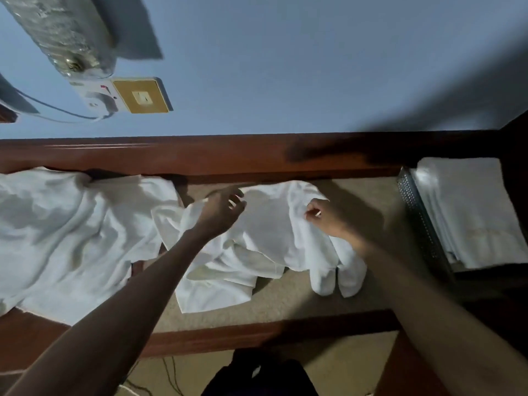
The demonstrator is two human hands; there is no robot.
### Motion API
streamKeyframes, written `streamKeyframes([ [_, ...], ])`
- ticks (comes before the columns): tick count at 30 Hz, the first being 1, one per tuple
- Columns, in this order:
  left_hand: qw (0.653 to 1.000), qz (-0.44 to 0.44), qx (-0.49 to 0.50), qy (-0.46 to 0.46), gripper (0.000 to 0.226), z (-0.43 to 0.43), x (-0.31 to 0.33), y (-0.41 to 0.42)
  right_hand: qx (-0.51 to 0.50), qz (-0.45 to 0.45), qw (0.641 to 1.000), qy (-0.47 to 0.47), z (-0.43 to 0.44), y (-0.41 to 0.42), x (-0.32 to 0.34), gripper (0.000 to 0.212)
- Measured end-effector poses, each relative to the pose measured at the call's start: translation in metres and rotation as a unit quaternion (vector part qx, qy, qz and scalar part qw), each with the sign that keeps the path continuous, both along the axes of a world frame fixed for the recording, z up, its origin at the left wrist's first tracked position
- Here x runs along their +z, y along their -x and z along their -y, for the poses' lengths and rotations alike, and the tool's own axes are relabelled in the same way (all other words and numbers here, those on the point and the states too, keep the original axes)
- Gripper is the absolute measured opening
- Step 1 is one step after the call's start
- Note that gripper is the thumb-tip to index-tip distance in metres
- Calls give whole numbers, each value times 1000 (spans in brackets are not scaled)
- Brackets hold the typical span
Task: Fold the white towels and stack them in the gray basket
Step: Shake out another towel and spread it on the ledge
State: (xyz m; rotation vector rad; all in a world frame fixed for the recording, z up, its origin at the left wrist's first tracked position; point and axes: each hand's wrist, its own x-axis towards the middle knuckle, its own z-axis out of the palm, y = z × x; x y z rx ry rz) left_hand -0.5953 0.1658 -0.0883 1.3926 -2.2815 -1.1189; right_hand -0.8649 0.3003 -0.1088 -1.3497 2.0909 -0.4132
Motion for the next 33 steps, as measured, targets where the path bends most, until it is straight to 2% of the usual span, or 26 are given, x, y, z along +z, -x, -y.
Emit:
streamKeyframes([
  [3, 994, 16, -107, -25, 13, -34, -26, 25, 48, 35, 992, -114, -27, -5, -27, 15],
  [6, 971, 110, -208, -43, 27, -58, -60, 48, 83, 39, 981, -169, -47, -9, -56, 27],
  [8, 948, 187, -256, -18, 45, -68, -82, 57, 119, -3, 977, -176, -57, -13, -74, 43],
  [10, 930, 242, -276, 19, 55, -77, -100, 60, 167, -83, 965, -183, -63, -14, -93, 54],
  [12, 915, 293, -273, 49, 49, -81, -113, 60, 220, -161, 944, -185, -65, -9, -106, 47],
  [14, 920, 305, -240, 57, 31, -83, -118, 59, 266, -202, 927, -168, -64, -2, -113, 30],
  [17, 946, 279, -167, 21, 11, -84, -107, 60, 283, -192, 930, -137, -62, 13, -108, 19],
  [19, 957, 256, -136, -12, 15, -82, -89, 65, 250, -119, 954, -118, -58, 24, -96, 9],
  [21, 977, 191, -84, -50, 12, -76, -62, 72, 196, -39, 975, -101, -51, 37, -76, 3],
  [24, 993, 91, -13, -72, 9, -61, -10, 86, 144, 20, 987, -75, -26, 55, -34, 13],
  [27, 996, 21, -4, -91, 12, -49, 53, 103, 154, 101, 982, -44, 0, 59, 26, 58],
  [28, 995, 4, -7, -102, 13, -47, 72, 108, 172, 111, 978, -24, 7, 57, 47, 64],
  [29, 994, -12, -6, -104, 16, -44, 92, 113, 187, 112, 976, -8, 15, 56, 65, 59],
  [31, 995, -38, 3, -91, 21, -38, 130, 120, 207, 108, 972, 31, 26, 54, 96, 33],
  [33, 997, -41, 11, -68, 16, -32, 161, 124, 207, 110, 967, 96, 34, 56, 123, 35],
])
